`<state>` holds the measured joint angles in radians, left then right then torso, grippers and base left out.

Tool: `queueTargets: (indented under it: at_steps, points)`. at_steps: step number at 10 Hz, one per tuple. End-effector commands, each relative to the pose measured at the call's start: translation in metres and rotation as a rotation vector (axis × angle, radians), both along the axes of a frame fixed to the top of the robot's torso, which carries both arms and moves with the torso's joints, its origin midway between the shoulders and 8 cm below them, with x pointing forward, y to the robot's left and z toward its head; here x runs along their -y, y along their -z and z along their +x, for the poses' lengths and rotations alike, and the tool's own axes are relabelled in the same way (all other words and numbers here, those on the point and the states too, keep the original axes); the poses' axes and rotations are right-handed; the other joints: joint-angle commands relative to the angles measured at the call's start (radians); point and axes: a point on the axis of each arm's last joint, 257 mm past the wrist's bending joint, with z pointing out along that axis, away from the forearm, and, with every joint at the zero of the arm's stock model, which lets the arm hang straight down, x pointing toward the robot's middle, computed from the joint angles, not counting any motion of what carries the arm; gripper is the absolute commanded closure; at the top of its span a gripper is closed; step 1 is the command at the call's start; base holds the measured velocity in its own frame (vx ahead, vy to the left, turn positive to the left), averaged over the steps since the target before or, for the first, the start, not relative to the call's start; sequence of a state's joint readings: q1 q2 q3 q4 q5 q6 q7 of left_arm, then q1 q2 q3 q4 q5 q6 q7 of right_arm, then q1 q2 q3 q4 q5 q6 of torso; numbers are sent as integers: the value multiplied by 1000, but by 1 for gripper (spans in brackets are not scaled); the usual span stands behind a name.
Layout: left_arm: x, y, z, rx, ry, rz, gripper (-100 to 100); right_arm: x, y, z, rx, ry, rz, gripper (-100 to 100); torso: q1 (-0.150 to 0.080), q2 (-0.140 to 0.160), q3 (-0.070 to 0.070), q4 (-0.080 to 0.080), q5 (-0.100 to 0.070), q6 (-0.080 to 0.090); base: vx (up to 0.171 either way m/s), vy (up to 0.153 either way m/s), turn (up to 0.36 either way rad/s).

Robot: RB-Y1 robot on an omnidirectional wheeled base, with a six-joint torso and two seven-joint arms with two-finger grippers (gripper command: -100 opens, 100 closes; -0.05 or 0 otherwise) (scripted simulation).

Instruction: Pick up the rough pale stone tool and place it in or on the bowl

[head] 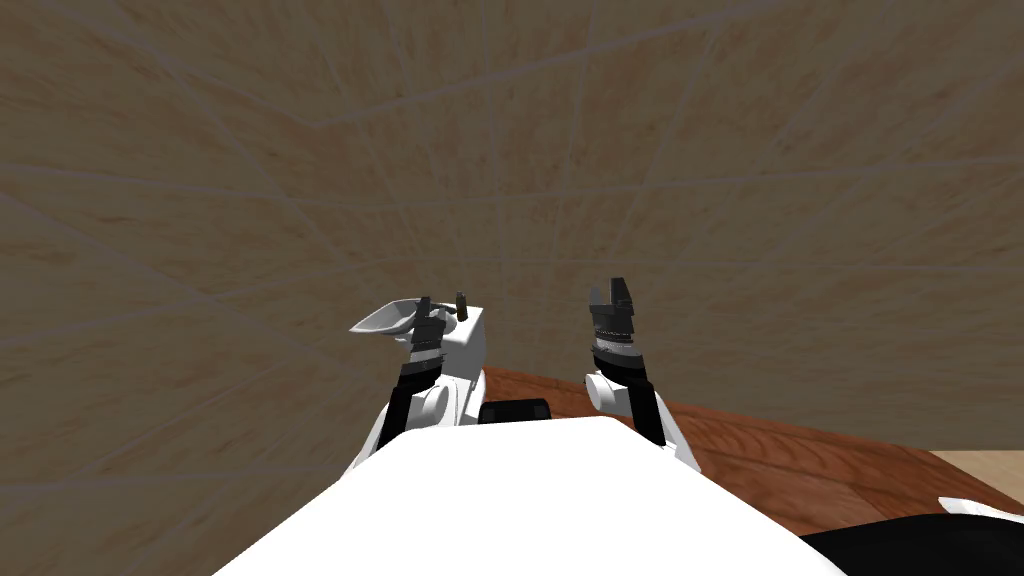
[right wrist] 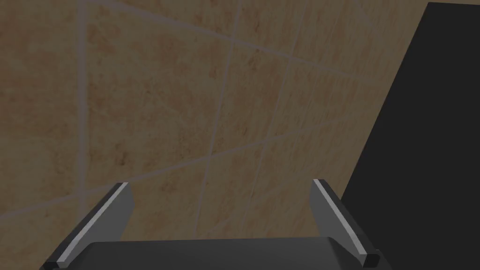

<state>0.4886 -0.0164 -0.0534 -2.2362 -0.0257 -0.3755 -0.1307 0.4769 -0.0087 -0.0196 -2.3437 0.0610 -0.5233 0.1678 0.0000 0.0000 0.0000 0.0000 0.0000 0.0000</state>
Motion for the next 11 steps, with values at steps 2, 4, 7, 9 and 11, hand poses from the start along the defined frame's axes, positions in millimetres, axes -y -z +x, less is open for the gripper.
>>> queueTargets:
  at_steps: [2, 4, 7, 9, 11]
  points:
    - [3, 16, 15, -71, 37, 42, -100, 0, 0, 0, 0, 0, 0, 0, -3, 3, 1, 0, -1, 1, -78, -61, -152]
    - [4, 28, 28, -123, 60, 70, -100, 0, 0, 0, 0, 0, 0, 0, -3, 6, 4, 1, -1, 0, -111, -69, -140]
    - [3, 39, 38, -173, 69, 83, -100, 0, 0, 0, 0, 0, 0, 0, -4, 6, 3, 1, -1, 0, -70, -54, -62]
    - [1, 53, 56, -234, 84, 116, -100, 0, 0, 0, 0, 0, 0, 0, -2, 5, 3, 1, 0, 0, -87, -48, -145]
    - [-3, 66, 68, -289, 85, 134, -100, 0, 0, 0, 0, 0, 0, 0, -2, 6, 3, 1, -1, 0, -86, -43, -102]
